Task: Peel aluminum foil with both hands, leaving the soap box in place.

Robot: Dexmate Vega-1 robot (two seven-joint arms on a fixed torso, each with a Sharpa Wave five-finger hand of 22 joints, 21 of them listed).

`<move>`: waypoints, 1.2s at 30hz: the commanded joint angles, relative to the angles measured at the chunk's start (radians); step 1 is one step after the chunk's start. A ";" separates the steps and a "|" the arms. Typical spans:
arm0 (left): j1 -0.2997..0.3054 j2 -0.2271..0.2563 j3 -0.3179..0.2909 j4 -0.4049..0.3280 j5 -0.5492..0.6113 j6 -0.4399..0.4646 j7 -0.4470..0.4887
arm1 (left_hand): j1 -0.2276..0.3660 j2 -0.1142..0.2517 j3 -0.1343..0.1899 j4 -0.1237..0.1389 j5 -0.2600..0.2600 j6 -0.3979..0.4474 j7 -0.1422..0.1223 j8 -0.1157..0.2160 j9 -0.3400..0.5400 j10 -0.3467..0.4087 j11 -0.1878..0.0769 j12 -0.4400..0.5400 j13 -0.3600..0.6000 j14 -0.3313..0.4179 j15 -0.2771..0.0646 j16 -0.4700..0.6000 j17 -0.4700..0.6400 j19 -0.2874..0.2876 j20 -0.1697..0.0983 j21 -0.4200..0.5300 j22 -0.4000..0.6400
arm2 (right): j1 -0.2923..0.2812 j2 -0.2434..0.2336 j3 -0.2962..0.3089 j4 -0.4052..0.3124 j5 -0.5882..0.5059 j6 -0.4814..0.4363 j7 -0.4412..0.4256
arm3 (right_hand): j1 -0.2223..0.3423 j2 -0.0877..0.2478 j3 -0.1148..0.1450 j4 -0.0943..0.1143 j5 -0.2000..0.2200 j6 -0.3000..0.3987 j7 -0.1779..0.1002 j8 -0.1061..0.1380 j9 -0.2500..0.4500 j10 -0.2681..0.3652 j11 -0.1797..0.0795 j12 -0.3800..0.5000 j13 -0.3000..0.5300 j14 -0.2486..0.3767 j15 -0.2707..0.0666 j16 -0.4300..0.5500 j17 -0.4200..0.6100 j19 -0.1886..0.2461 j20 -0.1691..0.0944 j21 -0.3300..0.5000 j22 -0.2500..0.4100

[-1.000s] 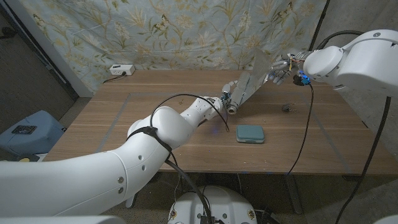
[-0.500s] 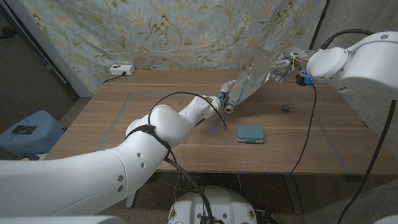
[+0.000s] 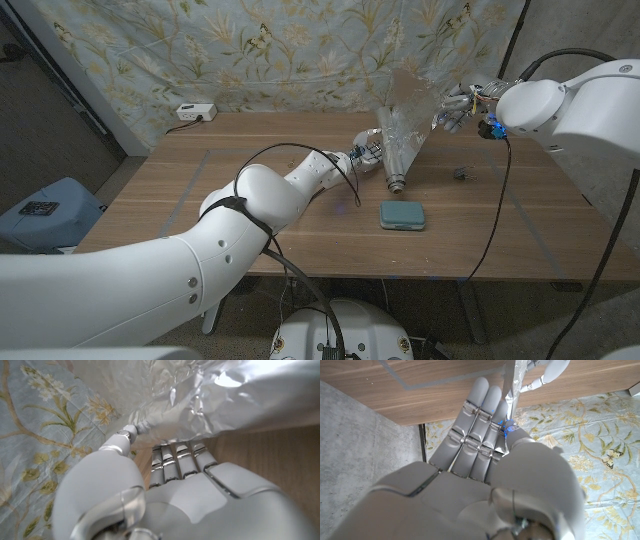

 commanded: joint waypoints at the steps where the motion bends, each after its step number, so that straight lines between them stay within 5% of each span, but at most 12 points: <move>1: -0.007 0.001 -0.008 0.000 -0.008 0.000 0.007 | 0.014 -0.001 0.000 0.000 -0.005 0.017 0.000 0.006 0.005 0.014 -0.002 0.008 0.004 0.013 -0.004 0.011 0.003 0.016 -0.001 0.007 0.004 | 0.005 0.012 -0.012 0.001 -0.072 0.005 0.060 | 0.008 -0.001 0.004 0.000 0.008 0.018 0.012 0.000 0.003 0.006 0.000 0.000 0.004 0.008 -0.010 -0.002 0.003 -0.003 0.001 0.008 0.000; 9: 0.001 -0.002 0.006 0.000 -0.066 -0.002 0.018 | -0.028 -0.012 -0.022 0.032 -0.020 -0.071 0.009 -0.033 0.009 -0.060 0.038 -0.025 0.010 -0.035 0.032 -0.010 0.003 -0.016 0.024 -0.008 0.005 | 0.048 0.025 -0.053 -0.002 -0.096 -0.013 0.075 | 0.010 -0.001 0.004 -0.001 0.008 0.019 0.011 -0.002 0.005 0.010 0.002 0.000 0.005 0.011 -0.011 -0.003 0.004 -0.002 0.000 0.012 0.000; 36: 0.029 -0.005 0.052 0.000 -0.204 0.011 0.040 | -0.114 -0.051 -0.065 0.055 -0.056 -0.146 0.027 -0.062 0.009 -0.126 0.064 -0.051 0.014 -0.054 0.061 -0.027 -0.002 -0.013 0.031 -0.019 0.003 | 0.239 -0.030 -0.216 -0.003 0.058 -0.013 -0.007 | 0.013 -0.003 0.004 -0.002 0.008 0.024 0.013 -0.007 0.008 0.013 0.002 -0.001 0.012 0.021 -0.011 -0.007 0.008 0.002 -0.005 0.025 0.000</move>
